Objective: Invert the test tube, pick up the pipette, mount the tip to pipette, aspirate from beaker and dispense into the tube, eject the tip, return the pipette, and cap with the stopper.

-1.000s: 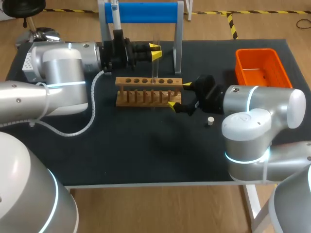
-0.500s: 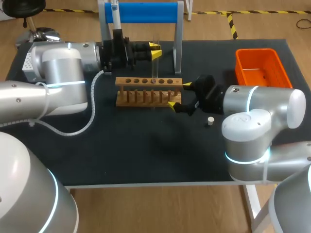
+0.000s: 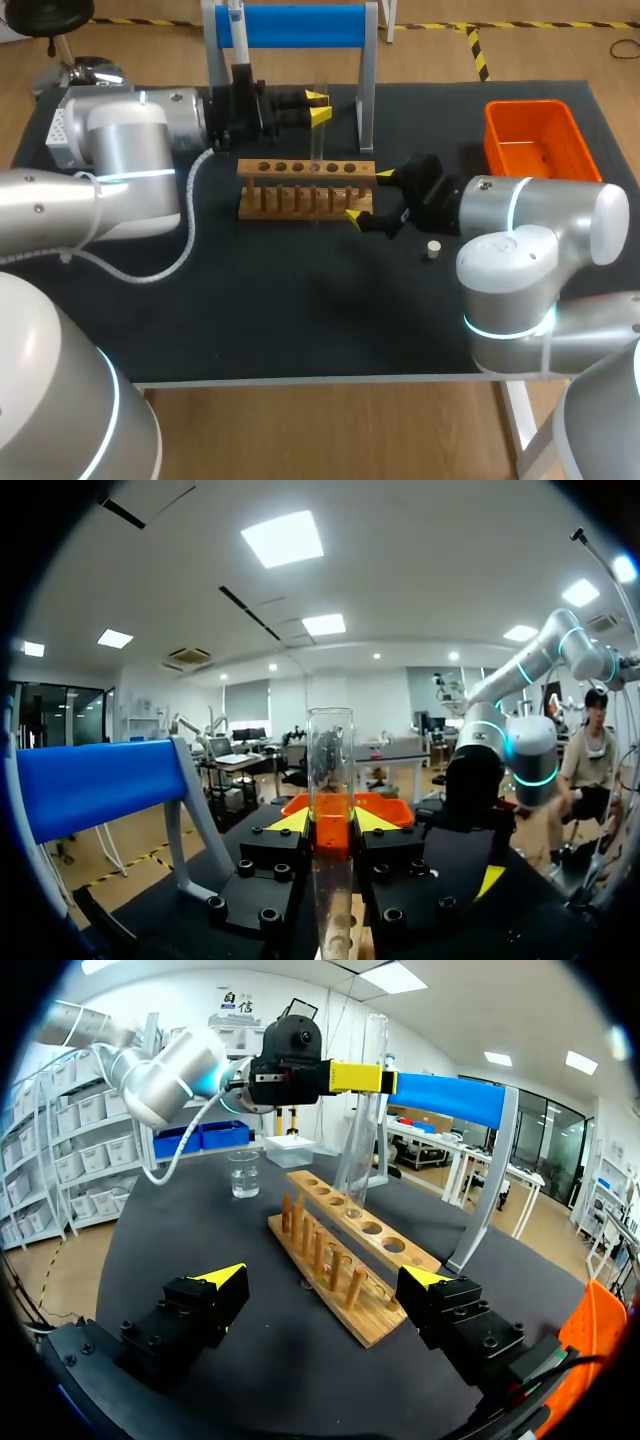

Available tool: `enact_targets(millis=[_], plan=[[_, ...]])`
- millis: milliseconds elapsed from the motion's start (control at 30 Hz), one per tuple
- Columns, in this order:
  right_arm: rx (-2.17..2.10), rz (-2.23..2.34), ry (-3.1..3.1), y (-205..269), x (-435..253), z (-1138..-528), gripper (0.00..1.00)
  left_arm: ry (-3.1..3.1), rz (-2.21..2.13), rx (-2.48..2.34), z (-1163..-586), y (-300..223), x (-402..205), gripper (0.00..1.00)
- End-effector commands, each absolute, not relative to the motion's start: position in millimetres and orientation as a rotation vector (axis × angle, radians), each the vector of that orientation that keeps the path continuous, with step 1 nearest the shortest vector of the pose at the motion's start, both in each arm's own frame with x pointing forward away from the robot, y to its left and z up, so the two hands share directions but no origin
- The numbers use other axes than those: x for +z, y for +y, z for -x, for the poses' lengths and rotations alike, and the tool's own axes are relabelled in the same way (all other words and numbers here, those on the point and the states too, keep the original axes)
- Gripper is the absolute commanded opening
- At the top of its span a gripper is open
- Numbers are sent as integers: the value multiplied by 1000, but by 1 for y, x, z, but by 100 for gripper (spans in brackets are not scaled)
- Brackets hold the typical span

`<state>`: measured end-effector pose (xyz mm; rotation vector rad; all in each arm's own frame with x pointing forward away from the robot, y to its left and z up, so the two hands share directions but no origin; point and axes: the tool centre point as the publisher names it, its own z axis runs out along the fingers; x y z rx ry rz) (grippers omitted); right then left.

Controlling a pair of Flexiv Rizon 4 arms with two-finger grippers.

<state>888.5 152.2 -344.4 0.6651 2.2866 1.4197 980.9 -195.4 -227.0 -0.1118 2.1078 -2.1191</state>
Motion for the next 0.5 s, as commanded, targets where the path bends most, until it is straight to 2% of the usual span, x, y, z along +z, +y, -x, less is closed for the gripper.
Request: enact_targets(millis=[33, 500], plan=[[1421, -664, 2290, 151, -344, -888, 100, 2095, 109, -2121, -981, -196, -230, 0], [1421, -664, 2290, 151, -344, -888, 100, 2082, 91, -2094, -980, -194, -237, 0]])
